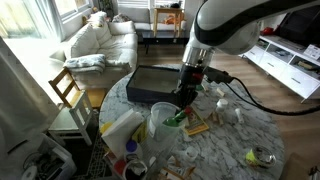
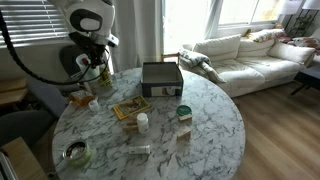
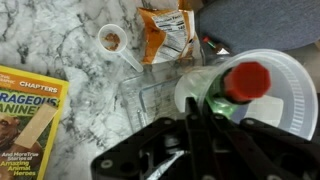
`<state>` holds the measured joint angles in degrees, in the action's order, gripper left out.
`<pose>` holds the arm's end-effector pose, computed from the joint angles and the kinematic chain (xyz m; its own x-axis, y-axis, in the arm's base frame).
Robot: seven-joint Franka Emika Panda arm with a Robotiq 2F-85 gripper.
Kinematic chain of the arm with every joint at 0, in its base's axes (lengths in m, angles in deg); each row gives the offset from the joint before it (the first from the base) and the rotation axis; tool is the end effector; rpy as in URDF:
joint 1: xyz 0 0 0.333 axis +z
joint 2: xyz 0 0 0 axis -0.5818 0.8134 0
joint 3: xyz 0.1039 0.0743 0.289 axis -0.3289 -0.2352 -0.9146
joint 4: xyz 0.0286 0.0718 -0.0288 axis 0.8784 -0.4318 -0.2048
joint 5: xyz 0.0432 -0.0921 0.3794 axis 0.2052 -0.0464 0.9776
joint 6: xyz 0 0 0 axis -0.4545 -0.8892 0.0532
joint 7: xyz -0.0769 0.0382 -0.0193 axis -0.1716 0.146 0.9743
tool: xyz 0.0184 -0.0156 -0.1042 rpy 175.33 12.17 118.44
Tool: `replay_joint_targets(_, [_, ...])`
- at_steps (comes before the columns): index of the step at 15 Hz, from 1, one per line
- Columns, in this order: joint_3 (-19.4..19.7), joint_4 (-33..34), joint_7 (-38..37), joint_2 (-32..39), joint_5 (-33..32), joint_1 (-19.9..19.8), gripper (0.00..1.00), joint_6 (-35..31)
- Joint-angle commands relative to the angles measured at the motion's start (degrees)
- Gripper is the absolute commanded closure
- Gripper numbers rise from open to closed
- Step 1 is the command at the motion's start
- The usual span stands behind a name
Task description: Pour the contents of the plastic cup onto the table, put the green bottle in the plastic cup and then put the plastic cup in the clear case
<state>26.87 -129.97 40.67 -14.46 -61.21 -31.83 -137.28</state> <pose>0.5706 0.1017 0.3900 0.9890 0.0479 -0.1399 -0.0153 -0.9080 -0.4188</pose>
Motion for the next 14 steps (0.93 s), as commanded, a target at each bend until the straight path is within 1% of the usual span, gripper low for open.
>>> replay_joint_targets(1, [-0.7,2.1,-3.6,3.4,-3.1,0.5,0.99,-3.0])
replay_joint_targets(8, [-1.1,1.6,-9.3,7.3,-8.4,1.3,0.99,-7.2])
replay_joint_targets(14, [-1.7,1.6,-12.2,8.4,-9.5,2.3,0.99,-8.1])
